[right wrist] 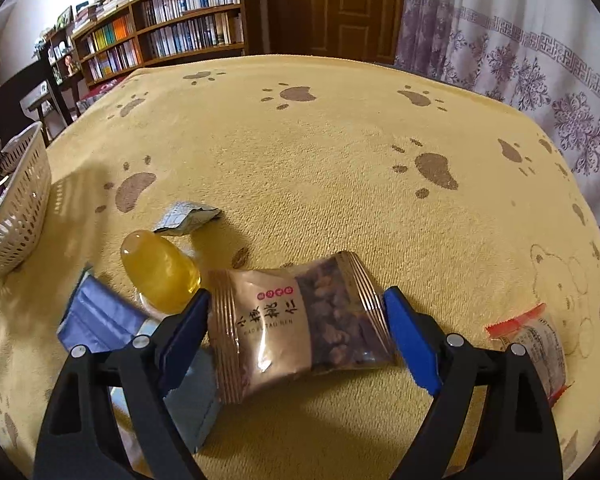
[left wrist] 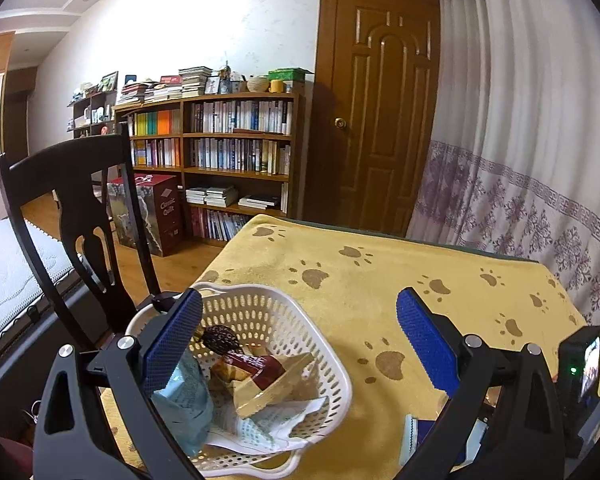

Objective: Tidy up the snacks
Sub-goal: 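Move the right gripper to the brown nut bag and close on it, then lower the left gripper onto the yellow jelly cup and close on it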

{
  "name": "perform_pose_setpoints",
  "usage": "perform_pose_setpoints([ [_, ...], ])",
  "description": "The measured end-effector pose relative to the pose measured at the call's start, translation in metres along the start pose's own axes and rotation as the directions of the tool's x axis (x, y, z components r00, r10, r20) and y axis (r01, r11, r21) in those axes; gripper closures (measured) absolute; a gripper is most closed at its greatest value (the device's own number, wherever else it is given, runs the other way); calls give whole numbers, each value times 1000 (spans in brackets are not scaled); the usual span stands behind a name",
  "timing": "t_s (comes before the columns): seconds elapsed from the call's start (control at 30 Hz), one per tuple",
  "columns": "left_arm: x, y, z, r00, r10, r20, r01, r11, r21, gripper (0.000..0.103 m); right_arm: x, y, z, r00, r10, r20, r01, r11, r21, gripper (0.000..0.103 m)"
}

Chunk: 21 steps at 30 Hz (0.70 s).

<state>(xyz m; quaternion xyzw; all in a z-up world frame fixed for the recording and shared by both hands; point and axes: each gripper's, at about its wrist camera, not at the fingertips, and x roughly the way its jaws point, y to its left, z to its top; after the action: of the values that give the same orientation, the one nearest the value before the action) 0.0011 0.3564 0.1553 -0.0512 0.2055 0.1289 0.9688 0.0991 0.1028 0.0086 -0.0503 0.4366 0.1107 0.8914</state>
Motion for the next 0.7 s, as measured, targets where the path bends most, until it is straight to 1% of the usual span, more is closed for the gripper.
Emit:
perform_pose_setpoints([
  [0.07,0,-4,-1,1000,-6,-2,6,1000,12,4,0,0,0,1000,0,2,0,1000,2,19],
  [0.2,2,-13,-4,1000,-21,-9,21,999,36,4,-4,-2,-2,1000,-10,15,10,1000,2,27],
  [0.27,4,-17,-6,1000,-25,-15,25,999,45,4,-6,-3,-5,1000,-14,22,14,1000,5,28],
  [0.4,7,-23,-9,999,-35,-27,36,997,64,4,-15,-10,-13,999,-13,48,11,999,44,32],
  [0.43,8,-25,-10,999,-36,-29,38,997,69,4,-17,-13,-14,998,-12,54,9,998,55,41],
  [0.53,11,-34,-13,998,-52,-40,55,994,93,4,-24,-23,-21,998,-1,66,-5,995,100,41],
  [0.7,18,-50,-24,993,-89,-74,98,986,132,4,-32,-31,-30,997,13,80,-23,992,127,42],
])
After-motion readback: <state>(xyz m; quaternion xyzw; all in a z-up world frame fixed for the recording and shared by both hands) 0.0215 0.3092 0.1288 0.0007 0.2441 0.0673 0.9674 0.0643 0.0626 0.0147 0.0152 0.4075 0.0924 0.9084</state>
